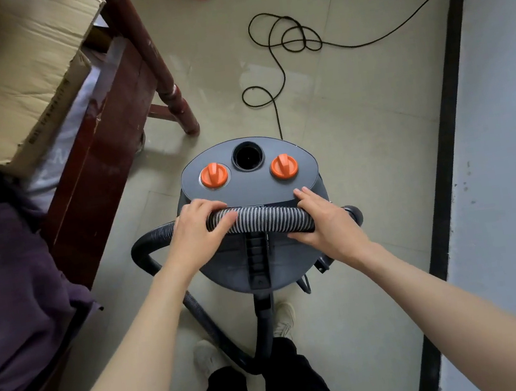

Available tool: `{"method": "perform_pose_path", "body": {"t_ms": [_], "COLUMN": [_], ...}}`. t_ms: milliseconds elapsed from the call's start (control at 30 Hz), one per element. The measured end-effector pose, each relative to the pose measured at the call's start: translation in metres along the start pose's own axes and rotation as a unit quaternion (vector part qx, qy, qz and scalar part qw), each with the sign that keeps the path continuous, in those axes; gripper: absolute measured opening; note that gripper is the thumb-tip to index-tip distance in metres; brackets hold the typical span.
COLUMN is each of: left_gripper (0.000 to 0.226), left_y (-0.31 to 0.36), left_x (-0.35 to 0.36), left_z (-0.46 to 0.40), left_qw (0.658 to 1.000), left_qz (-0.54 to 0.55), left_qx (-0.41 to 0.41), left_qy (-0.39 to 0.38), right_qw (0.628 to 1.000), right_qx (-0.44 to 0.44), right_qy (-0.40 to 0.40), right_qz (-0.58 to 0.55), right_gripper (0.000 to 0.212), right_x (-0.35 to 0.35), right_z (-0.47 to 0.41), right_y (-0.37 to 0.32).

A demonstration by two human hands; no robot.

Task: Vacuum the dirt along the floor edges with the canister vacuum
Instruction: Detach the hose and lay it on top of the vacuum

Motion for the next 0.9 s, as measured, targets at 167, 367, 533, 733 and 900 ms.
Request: {"method": "perform_pose_path", "body": {"t_ms": [167,367,533,733,900], "left_gripper": [0.048,0.04,0.036,0.039,0.041], "left_y": [-0.02,-0.034,-0.035,-0.06,-0.07], "left_x": [0.005,0.028,0.06,0.112,0.139], "left_z": [0.037,0.076,0.103,0.114,0.103], "left_qw": [0.988,0.985,0.982,0.985,0.993], "left_qz": [-0.078,-0.032,-0.066,-0.101,-0.071], "left_qx": [0.064,0.057,0.115,0.119,0.094], "left_qy": [-0.116,-0.159,-0.136,-0.073,-0.006], "right_qw": [0.999,0.999,0.994,0.986,0.973], "right_qx": [0.005,0.037,0.094,0.161,0.213], "right_qy": [0.031,0.01,-0.028,-0.039,-0.007], "right_qz": [-0.006,0.019,0.038,0.019,-0.093], "right_gripper": [0.045,0.047,0.055,0.055,0.046], "right_x": [0.018,0.053,0.09,0.151,0.185], "right_z": [0.04,0.089,0.125,0.134,0.121], "right_y": [-0.017,-0.022,-0.01,0.019,0.046]}}
Point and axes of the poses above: each hand's wrist, its own z-axis away from the middle knuckle, its own x-axis out of the palm, y = z × x, the point moved 4 cm from there along -z, towards the middle knuckle, and after that the axes turned 12 degrees about -y, right-handed, at the moved point
